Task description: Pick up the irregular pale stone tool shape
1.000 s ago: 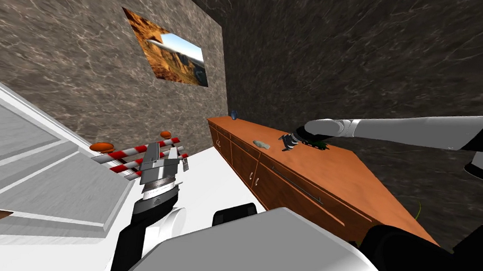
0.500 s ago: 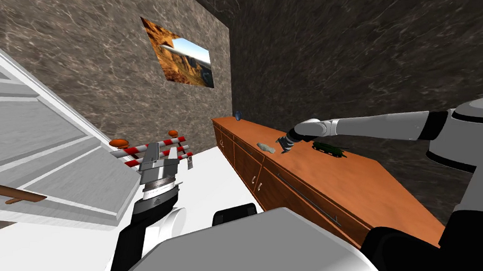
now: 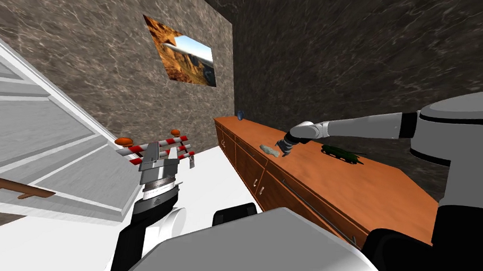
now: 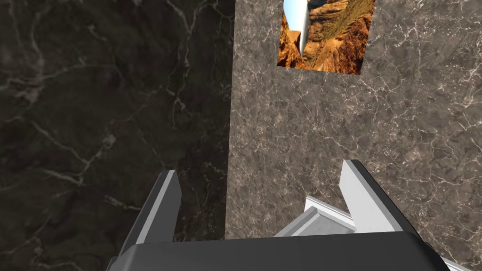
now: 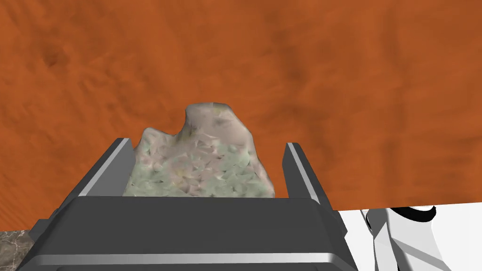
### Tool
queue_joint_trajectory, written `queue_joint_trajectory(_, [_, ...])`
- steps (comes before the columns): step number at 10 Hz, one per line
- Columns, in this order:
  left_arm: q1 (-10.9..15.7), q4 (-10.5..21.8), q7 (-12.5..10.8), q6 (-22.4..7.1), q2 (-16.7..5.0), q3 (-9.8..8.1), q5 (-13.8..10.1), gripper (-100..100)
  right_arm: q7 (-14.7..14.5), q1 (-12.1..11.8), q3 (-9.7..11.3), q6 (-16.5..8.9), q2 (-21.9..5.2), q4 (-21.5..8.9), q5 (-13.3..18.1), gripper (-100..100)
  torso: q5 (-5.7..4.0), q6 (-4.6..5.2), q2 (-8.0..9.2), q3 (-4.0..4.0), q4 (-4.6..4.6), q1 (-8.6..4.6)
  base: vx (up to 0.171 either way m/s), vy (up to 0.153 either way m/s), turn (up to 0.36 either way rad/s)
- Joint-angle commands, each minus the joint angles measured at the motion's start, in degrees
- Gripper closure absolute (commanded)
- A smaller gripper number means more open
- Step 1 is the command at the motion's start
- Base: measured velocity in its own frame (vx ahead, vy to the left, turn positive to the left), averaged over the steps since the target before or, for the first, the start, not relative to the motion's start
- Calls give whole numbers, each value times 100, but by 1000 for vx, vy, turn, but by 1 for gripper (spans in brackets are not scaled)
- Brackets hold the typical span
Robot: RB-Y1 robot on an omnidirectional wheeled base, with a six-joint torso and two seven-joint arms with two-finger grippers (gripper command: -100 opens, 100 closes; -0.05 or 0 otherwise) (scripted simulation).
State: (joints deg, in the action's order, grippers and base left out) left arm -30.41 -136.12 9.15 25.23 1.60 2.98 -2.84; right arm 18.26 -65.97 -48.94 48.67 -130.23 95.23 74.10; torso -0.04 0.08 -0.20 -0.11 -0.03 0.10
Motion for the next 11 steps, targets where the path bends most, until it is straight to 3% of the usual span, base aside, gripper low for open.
queue_joint_trajectory(1, [0,0,0,0,0,0,0,0,-286,286,286,16,214,-95,-119,-100,0,0,0,0,0,0,90,76,-157])
queue_joint_trajectory(2, [-1,0,0,0,1,0,0,0,-388,356,428,16,214,-95,-119,-100,4,6,-13,-5,0,22,114,104,-107])
queue_joint_trajectory(3, [-1,0,0,0,1,1,0,0,-493,356,428,16,214,-95,-119,-100,9,0,-22,-12,-4,34,55,47,9])
queue_joint_trajectory(4, [0,0,0,0,0,0,0,0,-671,639,690,32,429,-189,-238,-100,7,-3,-14,-8,-4,22,84,67,-119])
queue_joint_trajectory(5, [-1,0,0,0,1,0,0,0,-826,713,852,32,429,-189,-238,-100,6,4,-17,-8,-2,25,94,80,-104])
queue_joint_trajectory(6, [-1,0,0,0,1,0,0,0,-984,713,857,32,429,-189,-238,-100,7,0,-19,-11,-4,28,48,39,-5])
queue_joint_trajectory(7, [0,0,0,0,0,0,0,0,-1148,979,1107,48,643,-284,-356,-100,6,-3,-11,-7,-3,18,87,68,-107])
queue_joint_trajectory(8, [-1,0,0,0,0,0,0,0,-1305,1069,1265,48,643,-284,-356,-100,5,3,-17,-8,-2,24,97,84,-113])
queue_joint_trajectory(9, [-1,0,0,0,0,0,0,0,-1479,1069,1285,48,643,-284,-356,-100,7,0,-19,-11,-4,28,51,49,-15])
queue_joint_trajectory(10, [0,0,0,0,0,0,0,0,-1648,1339,1538,64,858,-379,-475,-100,6,-3,-12,-7,-4,20,93,79,-137])
queue_joint_trajectory(11, [-1,0,0,0,1,0,0,0,-1823,1425,1695,64,858,-379,-475,-100,6,3,-19,-10,-3,27,94,83,-100])
